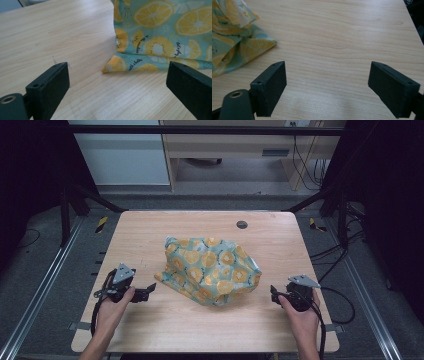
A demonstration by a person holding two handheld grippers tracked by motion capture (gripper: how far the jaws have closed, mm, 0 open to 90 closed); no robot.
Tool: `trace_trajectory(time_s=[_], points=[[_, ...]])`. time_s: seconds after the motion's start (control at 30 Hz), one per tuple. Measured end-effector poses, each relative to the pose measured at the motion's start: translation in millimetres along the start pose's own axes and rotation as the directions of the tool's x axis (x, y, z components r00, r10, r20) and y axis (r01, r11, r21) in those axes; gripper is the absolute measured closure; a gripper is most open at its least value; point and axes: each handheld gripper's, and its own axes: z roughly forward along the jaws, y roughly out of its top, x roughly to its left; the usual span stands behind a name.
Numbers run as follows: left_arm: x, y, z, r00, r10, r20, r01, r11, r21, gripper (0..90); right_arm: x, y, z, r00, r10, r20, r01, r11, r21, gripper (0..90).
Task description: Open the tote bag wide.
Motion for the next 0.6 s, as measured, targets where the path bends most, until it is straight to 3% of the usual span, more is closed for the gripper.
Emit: trace_trajectory(time_s=[0.2, 0.3, 0.37, 0.5, 0.6], points=[[4.1, 0.4, -7.1, 0.9997, -0.016, 0.02, 0.016, 0.9995, -0.028, 2.8, 1.0, 8.2, -2.0, 0.999, -0.011, -0.044, 0.01, 1.0, -0.015, 20.5], [5.6, 0.7, -11.2, 1.0, -0.006, -0.001, 0.006, 0.9994, -0.033, 3.1, 2.6, 20.9, -11.0, 0.9975, -0.014, -0.069, 0.013, 1.0, -0.025, 22.9], [5.4, 2.8, -13.6, 0.9999, 0.014, -0.003, -0.014, 0.9996, -0.023, 3.2, 6.0, 34.4, -19.7, 0.9961, -0.028, -0.084, 0.026, 0.999, -0.024, 24.0], [4.7, 4.4, -17.7, 0.9999, 0.004, -0.013, -0.005, 0.9994, -0.035, 4.0, 15.7, 71.0, -41.8, 0.9934, -0.059, -0.098, 0.056, 0.998, -0.042, 27.8], [3.7, 5.5, -20.1, 0.9983, 0.05, -0.032, -0.051, 0.9984, -0.023, 4.1, 25.7, 101.1, -53.8, 0.9892, -0.075, -0.126, 0.069, 0.996, -0.048, 28.6]])
